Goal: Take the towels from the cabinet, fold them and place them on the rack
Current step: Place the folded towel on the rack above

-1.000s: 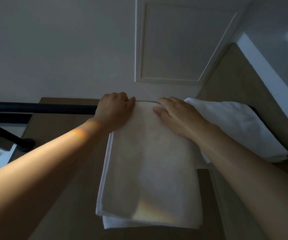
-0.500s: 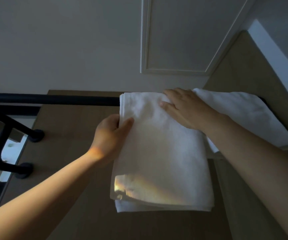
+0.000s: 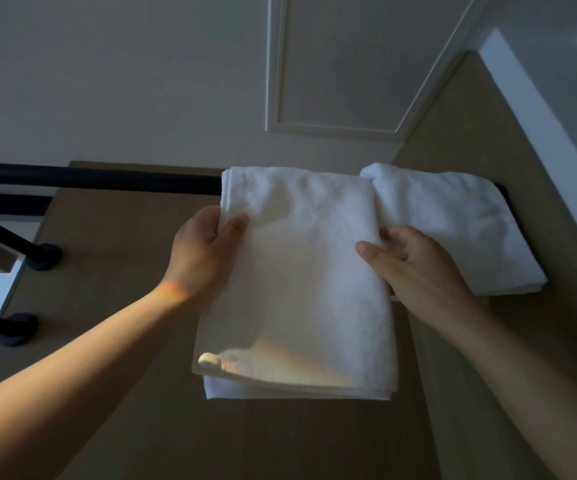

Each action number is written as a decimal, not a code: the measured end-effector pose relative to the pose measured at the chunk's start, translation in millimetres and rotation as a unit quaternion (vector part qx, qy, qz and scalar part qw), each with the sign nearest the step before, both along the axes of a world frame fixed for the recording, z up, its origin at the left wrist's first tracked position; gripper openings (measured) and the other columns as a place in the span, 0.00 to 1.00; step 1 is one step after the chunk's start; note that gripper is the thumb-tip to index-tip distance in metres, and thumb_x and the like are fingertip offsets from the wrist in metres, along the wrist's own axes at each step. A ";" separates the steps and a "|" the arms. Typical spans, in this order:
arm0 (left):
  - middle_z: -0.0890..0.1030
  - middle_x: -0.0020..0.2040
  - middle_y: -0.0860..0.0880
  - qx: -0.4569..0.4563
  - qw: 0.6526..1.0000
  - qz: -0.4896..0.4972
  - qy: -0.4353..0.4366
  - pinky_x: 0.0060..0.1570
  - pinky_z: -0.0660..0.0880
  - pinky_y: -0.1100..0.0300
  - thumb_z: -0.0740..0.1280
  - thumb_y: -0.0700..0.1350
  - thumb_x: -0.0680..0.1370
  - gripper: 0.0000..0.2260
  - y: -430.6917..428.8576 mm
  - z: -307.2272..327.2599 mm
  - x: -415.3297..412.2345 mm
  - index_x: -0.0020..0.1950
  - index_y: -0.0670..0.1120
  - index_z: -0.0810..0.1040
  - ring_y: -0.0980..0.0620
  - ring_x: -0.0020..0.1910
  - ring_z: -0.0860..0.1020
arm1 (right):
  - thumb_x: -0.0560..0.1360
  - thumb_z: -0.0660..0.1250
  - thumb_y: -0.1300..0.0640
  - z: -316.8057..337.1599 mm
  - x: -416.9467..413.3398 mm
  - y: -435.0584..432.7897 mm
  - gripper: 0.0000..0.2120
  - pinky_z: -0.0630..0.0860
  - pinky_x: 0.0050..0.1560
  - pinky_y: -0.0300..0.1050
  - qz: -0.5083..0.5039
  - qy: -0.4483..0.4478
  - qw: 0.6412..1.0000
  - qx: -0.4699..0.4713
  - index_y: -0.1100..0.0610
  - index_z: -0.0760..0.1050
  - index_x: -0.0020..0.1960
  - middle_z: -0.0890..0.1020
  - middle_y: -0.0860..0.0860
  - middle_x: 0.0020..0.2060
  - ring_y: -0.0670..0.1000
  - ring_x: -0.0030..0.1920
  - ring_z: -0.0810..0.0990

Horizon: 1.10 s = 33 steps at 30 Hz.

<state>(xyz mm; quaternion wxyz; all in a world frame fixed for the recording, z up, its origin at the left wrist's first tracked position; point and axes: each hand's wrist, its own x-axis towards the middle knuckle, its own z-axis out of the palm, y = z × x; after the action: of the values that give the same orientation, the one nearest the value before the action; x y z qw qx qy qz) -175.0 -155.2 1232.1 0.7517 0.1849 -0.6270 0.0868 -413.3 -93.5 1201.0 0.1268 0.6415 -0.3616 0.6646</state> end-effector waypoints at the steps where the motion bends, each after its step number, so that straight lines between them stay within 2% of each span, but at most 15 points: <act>1: 0.77 0.36 0.49 -0.006 1.000 -0.001 -0.002 0.24 0.65 0.70 0.63 0.48 0.80 0.13 1.6 0.8 0.6 0.45 0.38 0.77 0.54 0.31 0.72 | 0.77 0.68 0.49 2.4 -0.4 0.7 0.14 0.82 0.50 0.53 0.044 -0.018 0.999 0.015 0.55 0.79 0.58 0.86 0.48 0.44 0.49 0.46 0.84; 5: 0.73 0.34 0.50 -0.040 0.999 0.011 0.001 0.24 0.63 0.70 0.64 0.47 0.80 0.14 9.7 8.3 0.5 0.41 0.36 0.74 0.60 0.28 0.68 | 0.75 0.71 0.52 12.3 0.0 9.6 0.06 0.79 0.36 0.42 0.088 -0.046 0.995 -0.011 0.54 0.83 0.45 0.86 0.47 0.37 0.48 0.40 0.85; 7: 0.72 0.34 0.49 -0.059 0.997 0.043 0.003 0.25 0.63 0.69 0.63 0.47 0.80 0.16 14.4 18.0 0.5 0.41 0.35 0.73 0.59 0.28 0.67 | 0.75 0.71 0.52 20.9 2.3 13.9 0.06 0.81 0.40 0.45 0.064 -0.048 0.995 -0.057 0.54 0.83 0.44 0.86 0.49 0.37 0.48 0.39 0.85; 10: 0.72 0.34 0.45 -0.076 0.991 0.108 0.003 0.26 0.60 0.65 0.62 0.49 0.80 0.18 20.4 41.4 0.7 0.41 0.34 0.74 0.53 0.30 0.66 | 0.76 0.70 0.52 44.6 7.9 14.1 0.10 0.81 0.51 0.58 0.037 -0.056 0.994 -0.086 0.60 0.82 0.46 0.86 0.58 0.41 0.58 0.46 0.85; 12: 0.69 0.30 0.47 -0.078 0.987 0.138 0.004 0.25 0.60 0.65 0.63 0.50 0.80 0.19 23.1 58.5 0.7 0.37 0.36 0.72 0.53 0.28 0.65 | 0.76 0.70 0.54 64.4 12.9 11.5 0.13 0.79 0.52 0.61 0.030 -0.067 0.992 -0.101 0.65 0.81 0.47 0.84 0.63 0.44 0.63 0.48 0.83; 14: 0.66 0.27 0.49 -0.066 0.983 0.171 0.005 0.25 0.60 0.62 0.63 0.51 0.80 0.19 23.3 73.2 0.8 0.34 0.39 0.72 0.53 0.27 0.64 | 0.76 0.70 0.54 82.1 17.3 8.3 0.14 0.79 0.49 0.59 0.007 -0.068 0.991 -0.111 0.67 0.80 0.47 0.84 0.63 0.43 0.63 0.45 0.83; 16: 0.67 0.26 0.48 -0.022 0.980 0.198 -0.002 0.27 0.60 0.56 0.63 0.52 0.80 0.21 22.0 85.7 1.4 0.32 0.39 0.71 0.51 0.27 0.66 | 0.76 0.70 0.53 96.8 18.0 2.6 0.16 0.76 0.40 0.52 -0.027 -0.058 0.992 -0.109 0.69 0.79 0.44 0.81 0.57 0.36 0.57 0.37 0.79; 19: 0.69 0.28 0.46 0.073 0.969 0.234 -0.027 0.29 0.61 0.56 0.61 0.54 0.80 0.22 21.9 100.4 3.1 0.32 0.41 0.70 0.48 0.29 0.68 | 0.77 0.68 0.51 109.5 20.5 -2.6 0.19 0.62 0.30 0.44 -0.126 -0.039 0.986 -0.102 0.59 0.68 0.32 0.70 0.52 0.29 0.52 0.32 0.70; 21: 0.70 0.30 0.46 0.101 0.961 0.254 -0.037 0.32 0.62 0.56 0.60 0.56 0.80 0.23 21.5 105.8 3.5 0.33 0.40 0.70 0.47 0.30 0.69 | 0.79 0.66 0.50 113.4 23.6 -3.0 0.17 0.63 0.36 0.44 -0.205 -0.007 0.974 -0.099 0.58 0.70 0.36 0.75 0.57 0.35 0.57 0.40 0.75; 23: 0.70 0.30 0.46 0.084 0.957 0.273 -0.046 0.34 0.62 0.56 0.58 0.57 0.81 0.25 18.6 103.7 4.4 0.31 0.41 0.69 0.45 0.32 0.70 | 0.80 0.64 0.49 111.3 28.2 -3.4 0.16 0.67 0.45 0.47 -0.272 0.023 0.955 -0.112 0.64 0.77 0.50 0.80 0.62 0.50 0.62 0.52 0.78; 27: 0.70 0.30 0.46 0.024 0.961 0.272 -0.046 0.30 0.61 0.56 0.58 0.61 0.79 0.27 12.2 78.7 14.0 0.29 0.42 0.67 0.48 0.29 0.68 | 0.82 0.60 0.51 94.9 29.9 -10.7 0.15 0.62 0.43 0.44 -0.299 0.039 0.941 -0.152 0.64 0.73 0.54 0.80 0.62 0.53 0.62 0.54 0.77; 29: 0.73 0.40 0.44 0.012 0.976 0.212 -0.048 0.30 0.67 0.57 0.60 0.62 0.78 0.25 12.6 65.3 18.4 0.35 0.41 0.72 0.54 0.29 0.68 | 0.83 0.60 0.52 88.2 29.3 -13.5 0.14 0.61 0.43 0.43 -0.286 0.040 0.943 -0.166 0.64 0.72 0.55 0.80 0.61 0.51 0.60 0.50 0.77; 30: 0.72 0.48 0.44 0.010 0.982 0.185 -0.042 0.33 0.70 0.58 0.62 0.63 0.76 0.23 14.4 57.6 18.8 0.44 0.41 0.75 0.57 0.32 0.68 | 0.83 0.60 0.52 86.4 28.8 -13.9 0.14 0.61 0.42 0.43 -0.278 0.038 0.945 -0.170 0.63 0.72 0.55 0.80 0.60 0.51 0.57 0.47 0.76; 32: 0.68 0.61 0.49 0.003 0.989 0.146 -0.025 0.40 0.70 0.63 0.66 0.63 0.73 0.25 19.0 37.5 17.9 0.59 0.44 0.74 0.63 0.39 0.69 | 0.83 0.60 0.52 85.2 28.2 -13.8 0.13 0.61 0.42 0.42 -0.263 0.031 0.949 -0.173 0.63 0.73 0.55 0.80 0.59 0.50 0.53 0.44 0.73; 33: 0.66 0.63 0.51 -0.009 0.991 0.135 -0.016 0.43 0.71 0.62 0.68 0.64 0.72 0.26 21.2 26.0 16.7 0.61 0.46 0.74 0.65 0.41 0.70 | 0.82 0.60 0.53 85.7 28.5 -13.2 0.13 0.62 0.42 0.42 -0.257 0.030 0.950 -0.175 0.63 0.73 0.57 0.80 0.59 0.50 0.54 0.45 0.74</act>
<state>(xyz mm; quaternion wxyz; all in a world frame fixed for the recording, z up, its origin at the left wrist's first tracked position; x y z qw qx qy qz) -158.3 -134.0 1258.1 0.7247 0.2598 -0.6073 0.1963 -384.8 -106.6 1286.7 0.4140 0.5144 -0.3881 0.6430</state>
